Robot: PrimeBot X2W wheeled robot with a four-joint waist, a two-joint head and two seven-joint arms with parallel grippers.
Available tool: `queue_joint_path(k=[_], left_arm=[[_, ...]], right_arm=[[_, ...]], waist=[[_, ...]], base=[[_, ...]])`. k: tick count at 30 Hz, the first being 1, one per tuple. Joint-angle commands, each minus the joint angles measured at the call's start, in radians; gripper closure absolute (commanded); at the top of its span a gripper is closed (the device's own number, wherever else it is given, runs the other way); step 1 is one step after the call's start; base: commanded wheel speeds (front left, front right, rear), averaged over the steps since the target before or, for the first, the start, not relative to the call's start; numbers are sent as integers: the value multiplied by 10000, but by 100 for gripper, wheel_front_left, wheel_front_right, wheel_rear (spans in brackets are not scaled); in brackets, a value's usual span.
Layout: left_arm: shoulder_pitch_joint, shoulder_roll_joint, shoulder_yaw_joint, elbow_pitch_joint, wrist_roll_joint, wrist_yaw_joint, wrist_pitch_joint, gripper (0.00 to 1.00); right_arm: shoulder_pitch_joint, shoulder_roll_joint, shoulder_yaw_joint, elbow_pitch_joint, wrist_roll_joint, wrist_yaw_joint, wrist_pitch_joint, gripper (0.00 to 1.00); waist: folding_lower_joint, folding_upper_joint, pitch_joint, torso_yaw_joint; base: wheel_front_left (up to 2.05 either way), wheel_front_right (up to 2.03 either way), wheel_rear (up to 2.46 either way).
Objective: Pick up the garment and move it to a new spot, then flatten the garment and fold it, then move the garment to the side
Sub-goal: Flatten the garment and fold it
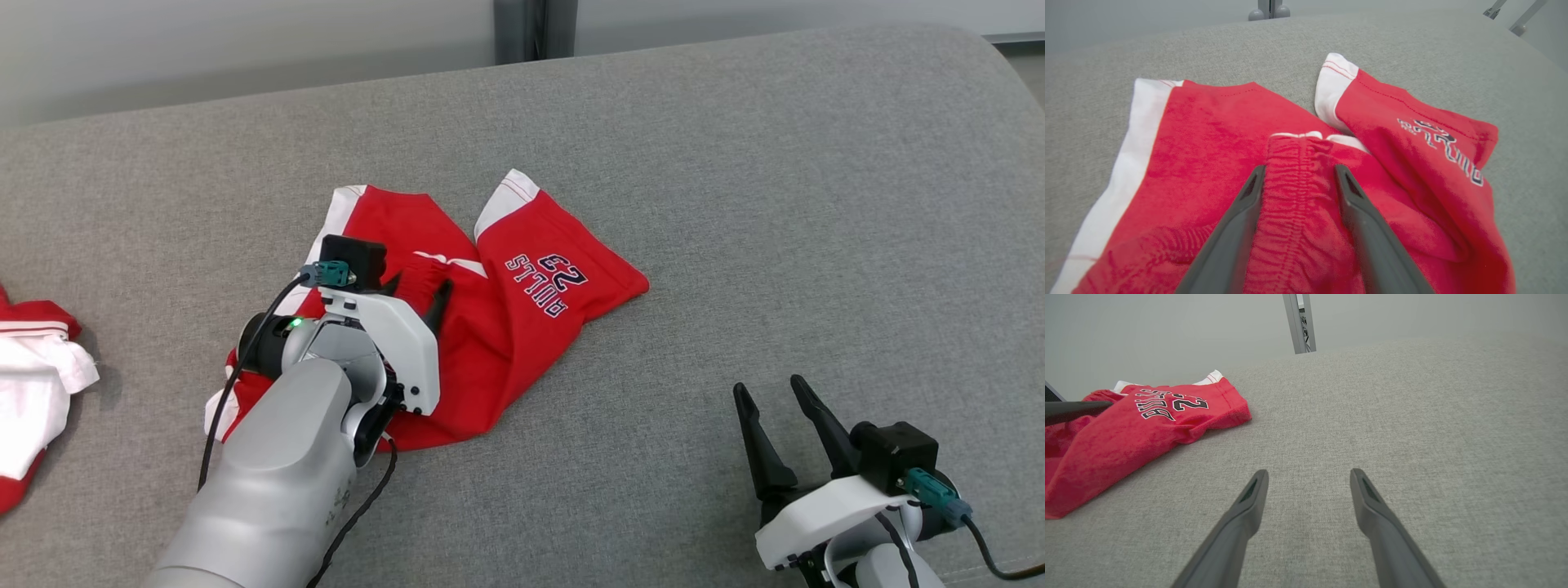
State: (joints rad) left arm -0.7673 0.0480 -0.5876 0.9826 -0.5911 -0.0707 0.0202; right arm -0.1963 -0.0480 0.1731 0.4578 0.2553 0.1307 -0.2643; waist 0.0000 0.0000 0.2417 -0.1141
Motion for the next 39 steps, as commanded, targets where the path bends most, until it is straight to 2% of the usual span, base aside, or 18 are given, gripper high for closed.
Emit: queue_joint_path(k=[1,5,9,13,15,20,23,26,31,37,39], left_arm=[[-235,43,-109,-73,-80,-57,-141,100],[-382,44,-318,-131,73,125,-740,100],[-934,62,-782,-98,806,284,-1945,100],[-1855,59,-1180,-360,1563,420,-2704,100],[-2292,38,-1205,-881,1861,556,-2839,100],[-2400,78,-715,-3797,2924,867,-2840,100],[-1737,145,-391,-5109,3500,859,-2842,100],[-719,405,38,-5531,3711,763,-2843,100],[1884,860,1022,-5379,3706,708,-2845,100],[4385,1099,2004,-5101,3769,574,-2847,100],[5003,1065,2333,-5045,3810,501,-2846,88]], right_arm=[[-133,-51,30,12,103,1,-1,0],[-137,-51,61,28,124,1,-1,0],[-133,-52,-7,33,185,1,-1,0],[-78,-51,1,106,223,1,-1,0],[-37,-51,21,145,270,1,-1,0],[64,-52,51,214,355,1,-1,0],[135,-52,-19,210,347,1,-1,0],[246,-51,-167,235,312,1,-1,0],[434,-49,-345,221,216,1,-1,0],[525,-51,-371,280,67,1,-1,0],[560,-54,-424,296,22,1,-1,0]], waist=[[0,0,-6,-18],[0,0,-12,-78],[0,0,-33,-176],[0,0,-162,-291],[0,0,-251,-345],[0,0,-491,-426],[0,0,-650,-395],[0,0,-802,-265],[0,0,-975,129],[0,0,-1232,419],[0,0,-1333,518]], base=[[0,0,0],[0,0,0],[0,0,0],[0,0,0],[0,0,0],[0,0,0],[0,0,0],[0,0,0],[0,0,0],[0,0,0],[0,0,0]])
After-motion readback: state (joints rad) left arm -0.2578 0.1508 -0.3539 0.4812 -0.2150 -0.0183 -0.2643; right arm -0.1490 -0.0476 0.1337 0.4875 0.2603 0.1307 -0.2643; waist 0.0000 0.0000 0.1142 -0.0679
